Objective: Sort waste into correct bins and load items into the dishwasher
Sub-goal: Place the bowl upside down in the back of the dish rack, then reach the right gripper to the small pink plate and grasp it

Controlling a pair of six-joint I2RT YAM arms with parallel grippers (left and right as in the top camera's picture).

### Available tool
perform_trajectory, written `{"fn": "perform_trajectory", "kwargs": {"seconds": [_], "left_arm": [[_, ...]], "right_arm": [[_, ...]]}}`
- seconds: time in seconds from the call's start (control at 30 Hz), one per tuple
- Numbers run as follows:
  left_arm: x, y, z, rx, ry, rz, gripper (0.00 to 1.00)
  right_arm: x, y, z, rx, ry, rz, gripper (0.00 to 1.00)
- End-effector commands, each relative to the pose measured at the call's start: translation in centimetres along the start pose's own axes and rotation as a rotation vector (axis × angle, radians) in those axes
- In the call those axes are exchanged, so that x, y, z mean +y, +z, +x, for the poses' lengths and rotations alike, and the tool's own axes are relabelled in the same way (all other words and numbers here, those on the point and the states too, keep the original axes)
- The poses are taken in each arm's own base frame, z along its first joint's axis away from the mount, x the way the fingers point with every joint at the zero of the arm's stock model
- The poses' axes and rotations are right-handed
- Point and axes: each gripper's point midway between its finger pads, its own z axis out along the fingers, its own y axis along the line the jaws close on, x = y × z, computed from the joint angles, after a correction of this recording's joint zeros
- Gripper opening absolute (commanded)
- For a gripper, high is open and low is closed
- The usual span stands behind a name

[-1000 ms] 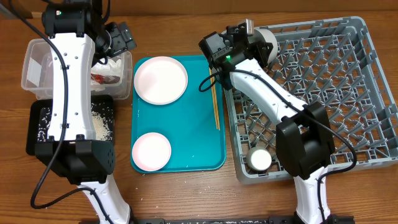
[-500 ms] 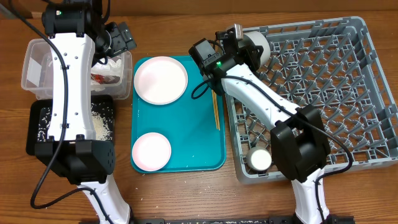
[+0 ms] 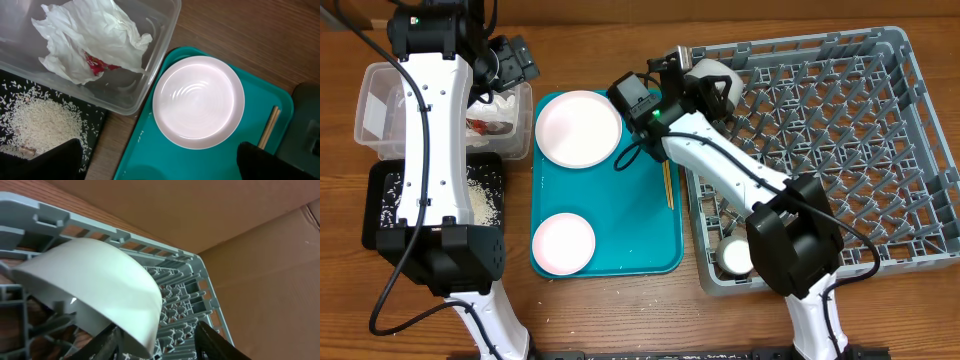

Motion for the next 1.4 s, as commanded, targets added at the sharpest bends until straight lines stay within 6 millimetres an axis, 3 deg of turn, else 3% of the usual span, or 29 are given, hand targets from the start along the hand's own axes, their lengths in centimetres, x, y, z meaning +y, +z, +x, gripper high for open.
{"fn": "perform_trajectory", "kwargs": {"seconds": [0.0, 0.3, 0.5, 0.73, 0.93, 1.07, 1.2, 1.37], "left_arm": [[-0.1, -0.8, -0.4, -0.027, -0.003, 0.001, 1.00], [-0.1, -0.8, -0.4, -0.027, -0.003, 0.001, 1.00], [-0.1, -0.8, -0.4, -0.027, -0.003, 0.001, 1.00], [-0.1, -0.8, -0.4, -0.027, -0.003, 0.001, 1.00], [-0.1, -0.8, -0.4, -0.027, -0.003, 0.001, 1.00], [-0.1, -0.8, -0.4, -0.027, -0.003, 0.001, 1.00], [-0.1, -0.8, -0.4, -0.027, -0.003, 0.001, 1.00], [-0.1, -0.8, -0.4, -0.027, -0.003, 0.001, 1.00]], "right_arm": [[0.2, -0.9, -0.3, -0.021, 0.010, -0.005, 0.50], [2.0, -1.7, -0.3, -0.006, 0.041, -0.111, 0.60], [3.5, -3.0, -1.8, 0.017, 0.101, -0.294, 0.69], [3.3, -4.9, -3.2, 0.051, 0.155, -0.446, 0.75], [5.0, -10.2, -4.1, 0.143, 0.199, -0.828, 0.83], [8.0, -15.7, -2.2, 0.278, 0.141, -1.183, 0.87], [9.7, -19.5, -0.1, 0.391, 0.091, -1.401, 0.79], [13.0, -22.0, 3.5, 0.484, 0.024, -1.515, 0.68]]}}
